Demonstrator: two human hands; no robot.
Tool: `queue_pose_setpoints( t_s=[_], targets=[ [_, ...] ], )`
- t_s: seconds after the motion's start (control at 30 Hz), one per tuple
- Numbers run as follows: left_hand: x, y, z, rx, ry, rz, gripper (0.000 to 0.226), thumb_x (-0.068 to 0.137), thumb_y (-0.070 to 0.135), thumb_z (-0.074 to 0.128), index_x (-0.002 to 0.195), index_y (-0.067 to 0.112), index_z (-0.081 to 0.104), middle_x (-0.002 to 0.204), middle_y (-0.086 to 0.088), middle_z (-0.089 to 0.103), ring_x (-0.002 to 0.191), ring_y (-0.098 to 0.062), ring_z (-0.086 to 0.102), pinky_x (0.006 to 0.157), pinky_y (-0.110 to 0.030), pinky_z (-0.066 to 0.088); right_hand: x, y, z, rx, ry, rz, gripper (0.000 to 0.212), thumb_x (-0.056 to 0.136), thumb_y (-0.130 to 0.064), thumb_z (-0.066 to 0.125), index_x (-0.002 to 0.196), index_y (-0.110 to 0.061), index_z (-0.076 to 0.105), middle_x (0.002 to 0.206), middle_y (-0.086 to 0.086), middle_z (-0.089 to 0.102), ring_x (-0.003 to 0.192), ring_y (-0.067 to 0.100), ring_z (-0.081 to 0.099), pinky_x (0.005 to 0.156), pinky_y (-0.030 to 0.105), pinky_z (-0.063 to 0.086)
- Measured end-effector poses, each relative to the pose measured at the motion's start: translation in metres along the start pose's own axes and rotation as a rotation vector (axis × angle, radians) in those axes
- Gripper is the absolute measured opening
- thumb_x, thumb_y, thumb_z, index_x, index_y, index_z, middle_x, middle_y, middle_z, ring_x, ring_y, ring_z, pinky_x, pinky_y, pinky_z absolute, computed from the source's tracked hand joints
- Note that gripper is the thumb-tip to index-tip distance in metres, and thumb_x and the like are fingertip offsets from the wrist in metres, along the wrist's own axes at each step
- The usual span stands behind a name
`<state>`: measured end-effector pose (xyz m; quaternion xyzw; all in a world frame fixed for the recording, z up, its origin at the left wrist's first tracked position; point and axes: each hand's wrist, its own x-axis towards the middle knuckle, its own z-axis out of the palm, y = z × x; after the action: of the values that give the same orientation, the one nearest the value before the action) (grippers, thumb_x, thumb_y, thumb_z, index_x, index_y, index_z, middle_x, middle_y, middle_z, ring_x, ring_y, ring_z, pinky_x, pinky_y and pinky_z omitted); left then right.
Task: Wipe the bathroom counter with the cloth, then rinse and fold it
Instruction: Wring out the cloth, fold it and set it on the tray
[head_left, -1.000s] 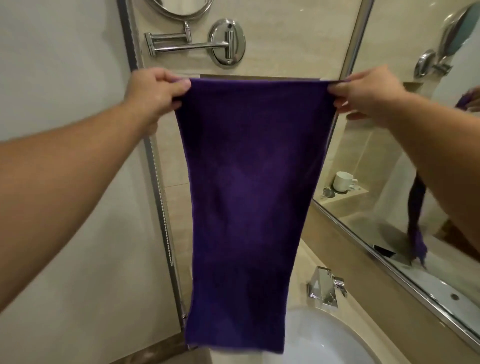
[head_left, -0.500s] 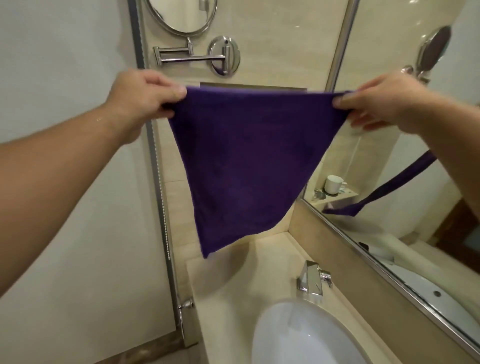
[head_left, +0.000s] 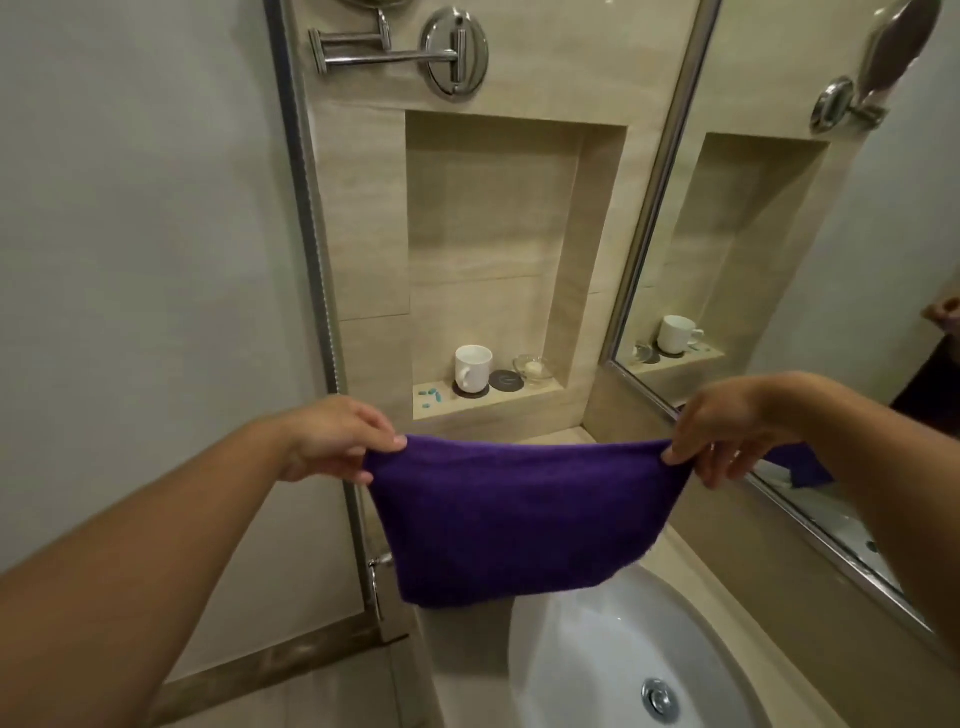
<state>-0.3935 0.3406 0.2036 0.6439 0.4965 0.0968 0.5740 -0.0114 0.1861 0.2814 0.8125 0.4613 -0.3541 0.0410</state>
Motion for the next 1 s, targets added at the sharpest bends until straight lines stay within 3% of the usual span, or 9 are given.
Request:
queue_pose_setpoints(
  t_s=[0.17,0.3,0.4,0.5,0.73,0.9,1.0],
  targets=[
    [0.010,-0.030,0.014,0.034,-0.117,-0.116,0.010,0.074,0.020,0.081,0.068,0.019,0.074,0.078,-0.003,0.067,0.076,-0.019,0.063,0.064,-0.030,0.056,0.027,0.011,0.028,-0.011,-0.084,0.012,0.021,0.095,-0.021,0.066,0.107,-0.005,0.070,0.090,0.010,0.078,0.087,0.023,0.076,0.087,0.039,0.059],
    [0.028,-0.051,0.024,-0.010,-0.064,-0.142,0.009,0.081,0.014,0.078,0.073,0.018,0.077,0.081,-0.004,0.071,0.074,-0.018,0.066,0.060,-0.028,0.056,0.053,0.025,0.043,-0.003,-0.102,-0.023,0.011,0.099,-0.018,0.060,0.103,-0.013,0.069,0.095,0.008,0.077,0.090,0.020,0.075,0.088,0.039,0.059],
    [0.048,-0.064,0.028,-0.071,-0.006,-0.147,0.002,0.084,0.012,0.075,0.085,0.014,0.077,0.085,-0.007,0.072,0.076,-0.018,0.067,0.062,-0.029,0.058,0.080,0.032,0.047,0.024,-0.087,-0.070,0.012,0.101,-0.019,0.057,0.101,-0.017,0.068,0.099,0.007,0.076,0.094,0.021,0.074,0.083,0.036,0.059],
    [0.067,-0.080,0.031,-0.074,0.007,-0.179,0.011,0.088,0.011,0.071,0.098,0.009,0.074,0.092,-0.009,0.072,0.083,-0.020,0.067,0.061,-0.029,0.057,0.109,0.032,0.054,0.066,-0.029,-0.114,0.014,0.101,-0.019,0.057,0.105,-0.015,0.069,0.103,0.010,0.072,0.098,0.024,0.070,0.080,0.034,0.057],
    [0.133,-0.114,0.017,-0.063,0.001,-0.229,0.016,0.090,0.009,0.068,0.105,0.007,0.071,0.103,-0.014,0.073,0.090,-0.024,0.070,0.065,-0.031,0.057,0.189,0.009,0.079,-0.049,0.018,-0.224,0.017,0.101,-0.020,0.054,0.101,-0.022,0.071,0.095,0.000,0.070,0.093,0.017,0.066,0.078,0.028,0.052],
    [0.179,-0.127,0.007,-0.042,-0.064,-0.249,0.014,0.092,0.008,0.065,0.101,0.010,0.075,0.098,-0.009,0.076,0.094,-0.023,0.072,0.066,-0.029,0.057,0.240,-0.007,0.078,-0.110,0.021,-0.243,0.019,0.102,-0.015,0.053,0.102,-0.024,0.069,0.091,-0.002,0.072,0.083,0.012,0.069,0.078,0.028,0.054],
    [0.208,-0.130,0.004,-0.053,-0.058,-0.233,0.012,0.092,0.007,0.064,0.100,0.008,0.073,0.095,-0.010,0.076,0.086,-0.021,0.072,0.066,-0.029,0.057,0.268,-0.012,0.071,-0.105,0.064,-0.248,0.020,0.101,-0.013,0.054,0.102,-0.026,0.070,0.085,-0.007,0.072,0.078,0.008,0.070,0.077,0.026,0.054]
  ],
)
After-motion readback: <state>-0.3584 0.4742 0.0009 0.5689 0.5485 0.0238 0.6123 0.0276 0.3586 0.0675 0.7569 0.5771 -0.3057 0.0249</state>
